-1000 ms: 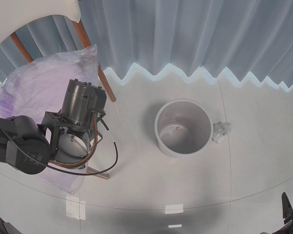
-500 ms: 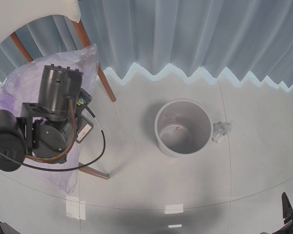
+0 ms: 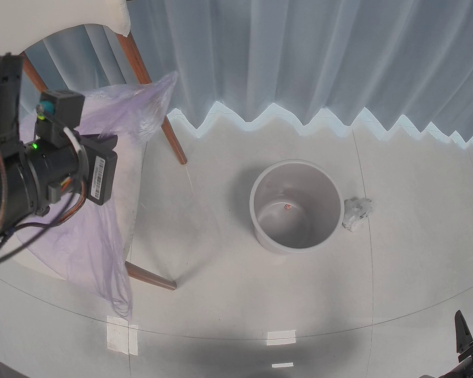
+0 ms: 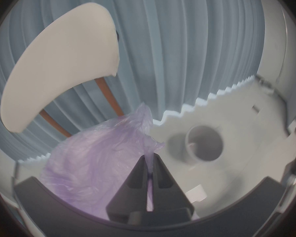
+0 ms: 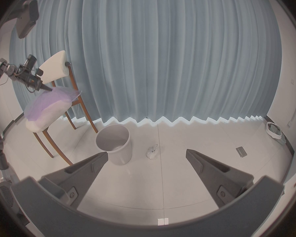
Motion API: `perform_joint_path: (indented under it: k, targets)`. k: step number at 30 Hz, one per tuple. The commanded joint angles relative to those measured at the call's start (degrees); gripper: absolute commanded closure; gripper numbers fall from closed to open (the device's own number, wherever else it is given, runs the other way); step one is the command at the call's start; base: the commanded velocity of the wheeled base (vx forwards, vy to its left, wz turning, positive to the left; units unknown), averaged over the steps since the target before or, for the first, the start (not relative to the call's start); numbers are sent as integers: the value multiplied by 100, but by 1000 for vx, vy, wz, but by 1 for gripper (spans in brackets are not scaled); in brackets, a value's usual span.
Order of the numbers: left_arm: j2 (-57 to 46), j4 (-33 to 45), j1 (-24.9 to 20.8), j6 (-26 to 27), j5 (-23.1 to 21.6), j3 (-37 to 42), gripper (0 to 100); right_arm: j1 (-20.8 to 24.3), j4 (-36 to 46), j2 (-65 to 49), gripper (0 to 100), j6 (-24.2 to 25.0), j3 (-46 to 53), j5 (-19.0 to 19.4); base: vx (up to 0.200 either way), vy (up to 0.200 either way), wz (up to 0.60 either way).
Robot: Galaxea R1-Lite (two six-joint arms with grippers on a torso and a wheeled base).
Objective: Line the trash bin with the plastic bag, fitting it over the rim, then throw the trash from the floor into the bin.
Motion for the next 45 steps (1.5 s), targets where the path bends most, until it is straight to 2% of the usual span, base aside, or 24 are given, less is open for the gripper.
perform_joint_path:
  k: [1,3,4,6,7,8,9,10,11,14,15,16,19,22,29,37,42,45]
  targets:
    - [-318,3,-300,-798,-785,-403,100,-1,-2,-104,0,4,101,2,0,0,0]
    - [-152,3,-485,-1203,-1181,-579,100,-1,-2,-104,0,4,101,2,0,0,0]
    - [-2,-41,-660,-1563,-1620,-737,100,-1,-2,-104,0,4,101,2,0,0,0]
    - [191,-217,-836,-1844,-2227,-1009,100,-1,-2,-104,0,4,101,2,0,0,0]
    - [235,-252,-854,-1862,-2323,-1044,100,-1,-2,-104,0,4,101,2,0,0,0]
    - [508,-516,-907,-1915,-2728,-1211,100,-1,-2,-104,0,4,101,2,0,0,0]
    - [683,-762,-924,-1915,-2939,-1317,100,-9,-2,-104,0,4,101,2,0,0,0]
    - [710,-797,-924,-1915,-2956,-1326,100,-1,-2,-104,0,4,101,2,0,0,0]
    - [1009,-1245,-977,-1959,-3141,-1493,100,-1,-2,-104,0,13,101,-7,0,0,0]
    - [1598,-1992,-1197,-2275,-3132,-1809,100,-1,-2,-104,0,13,101,-7,0,0,0]
    - [1800,-2221,-1284,-2530,-3097,-1923,100,-1,-2,-104,0,13,101,-7,0,0,0]
    - [1808,-2230,-1293,-2539,-3097,-1932,100,-9,-2,-104,0,13,101,-7,0,0,0]
    - [2072,-2353,-1575,-3171,-2886,-2082,100,-1,-2,-104,0,13,101,-7,0,0,0]
    - [2107,-2353,-1689,-3268,-2877,-2082,100,-9,-11,-104,0,13,101,-7,0,0,0]
    - [2389,-2361,-2269,-3286,-2868,-2082,100,-1,-2,-104,0,21,101,-16,0,0,0]
    - [2529,-2361,-2155,-3277,-2842,-1915,100,-9,-11,-104,0,92,101,-139,0,0,0]
    - [2538,-2414,-1768,-3251,-2904,-1449,100,-1,-11,-104,0,92,101,-139,0,0,0]
    - [2705,-2528,-1583,-3242,-2956,-1431,100,-9,-11,-104,0,92,101,-139,0,0,0]
